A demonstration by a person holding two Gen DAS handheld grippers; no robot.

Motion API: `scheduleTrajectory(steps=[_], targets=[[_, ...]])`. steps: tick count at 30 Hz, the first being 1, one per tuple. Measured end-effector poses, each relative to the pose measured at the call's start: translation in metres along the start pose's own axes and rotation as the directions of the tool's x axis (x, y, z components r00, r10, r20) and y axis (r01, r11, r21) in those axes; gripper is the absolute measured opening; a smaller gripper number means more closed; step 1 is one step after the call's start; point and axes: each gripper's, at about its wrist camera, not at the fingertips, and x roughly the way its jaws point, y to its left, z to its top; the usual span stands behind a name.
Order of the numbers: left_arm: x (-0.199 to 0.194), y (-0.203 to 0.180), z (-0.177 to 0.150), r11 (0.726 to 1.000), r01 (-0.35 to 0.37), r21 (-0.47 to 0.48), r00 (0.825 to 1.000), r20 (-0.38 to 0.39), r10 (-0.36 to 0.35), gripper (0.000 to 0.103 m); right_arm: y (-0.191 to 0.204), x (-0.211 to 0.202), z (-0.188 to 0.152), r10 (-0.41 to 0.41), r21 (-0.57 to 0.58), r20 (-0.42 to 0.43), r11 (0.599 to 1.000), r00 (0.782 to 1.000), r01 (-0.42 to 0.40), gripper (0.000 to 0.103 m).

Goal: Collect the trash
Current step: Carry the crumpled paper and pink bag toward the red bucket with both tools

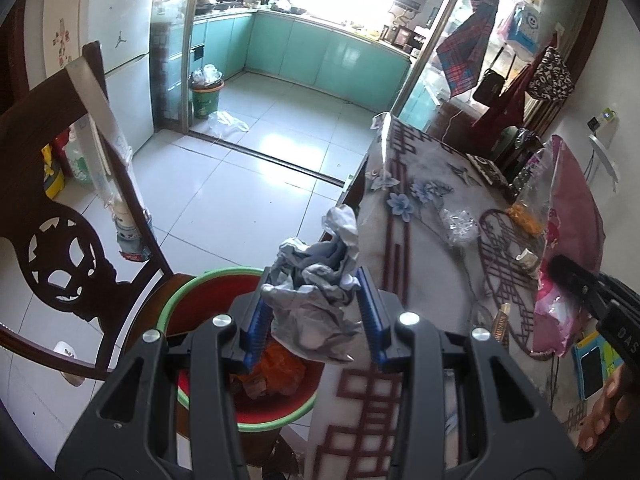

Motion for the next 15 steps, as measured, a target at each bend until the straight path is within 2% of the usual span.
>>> scheduleTrajectory(steps=[15], targets=[[0.015, 0.036, -0.007, 0.996, -0.08, -0.038, 0.995, -0.056, 0.078, 0.038, 0.041, 0.041, -0.003, 0.086, -0.057, -0.09, 0.994, 0.992, -0.092, 0.022]])
